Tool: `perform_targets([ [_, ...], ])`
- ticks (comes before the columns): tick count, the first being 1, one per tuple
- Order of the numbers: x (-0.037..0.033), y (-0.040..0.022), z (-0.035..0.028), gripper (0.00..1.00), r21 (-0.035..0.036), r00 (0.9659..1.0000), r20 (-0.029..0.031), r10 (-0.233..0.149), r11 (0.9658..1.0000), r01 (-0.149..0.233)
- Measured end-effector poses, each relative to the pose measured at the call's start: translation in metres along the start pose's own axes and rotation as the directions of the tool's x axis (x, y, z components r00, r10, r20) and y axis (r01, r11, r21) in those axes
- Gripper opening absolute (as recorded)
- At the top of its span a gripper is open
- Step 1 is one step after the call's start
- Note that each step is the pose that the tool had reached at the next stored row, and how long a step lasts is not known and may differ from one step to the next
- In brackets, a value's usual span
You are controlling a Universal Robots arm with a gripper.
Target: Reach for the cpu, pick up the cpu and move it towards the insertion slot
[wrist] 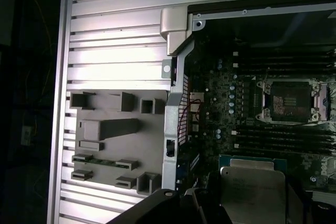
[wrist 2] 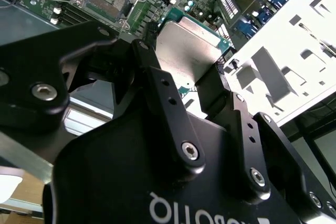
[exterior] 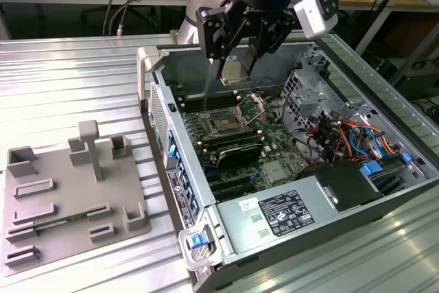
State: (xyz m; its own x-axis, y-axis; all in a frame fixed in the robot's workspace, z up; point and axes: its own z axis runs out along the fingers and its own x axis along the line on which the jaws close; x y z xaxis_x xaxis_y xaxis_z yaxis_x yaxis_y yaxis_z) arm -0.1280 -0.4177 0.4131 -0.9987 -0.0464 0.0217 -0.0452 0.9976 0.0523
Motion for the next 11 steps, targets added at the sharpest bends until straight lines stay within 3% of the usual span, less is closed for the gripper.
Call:
perform_targets([
  [5,-0.0026,0.0019,0.0001,0.55,0.0,1.0,0.0,0.0,1.0,0.0],
  [11,-0.0092,0.0089,0.0006,0.55,0.0,1.0,0.0,0.0,1.0,0.0],
])
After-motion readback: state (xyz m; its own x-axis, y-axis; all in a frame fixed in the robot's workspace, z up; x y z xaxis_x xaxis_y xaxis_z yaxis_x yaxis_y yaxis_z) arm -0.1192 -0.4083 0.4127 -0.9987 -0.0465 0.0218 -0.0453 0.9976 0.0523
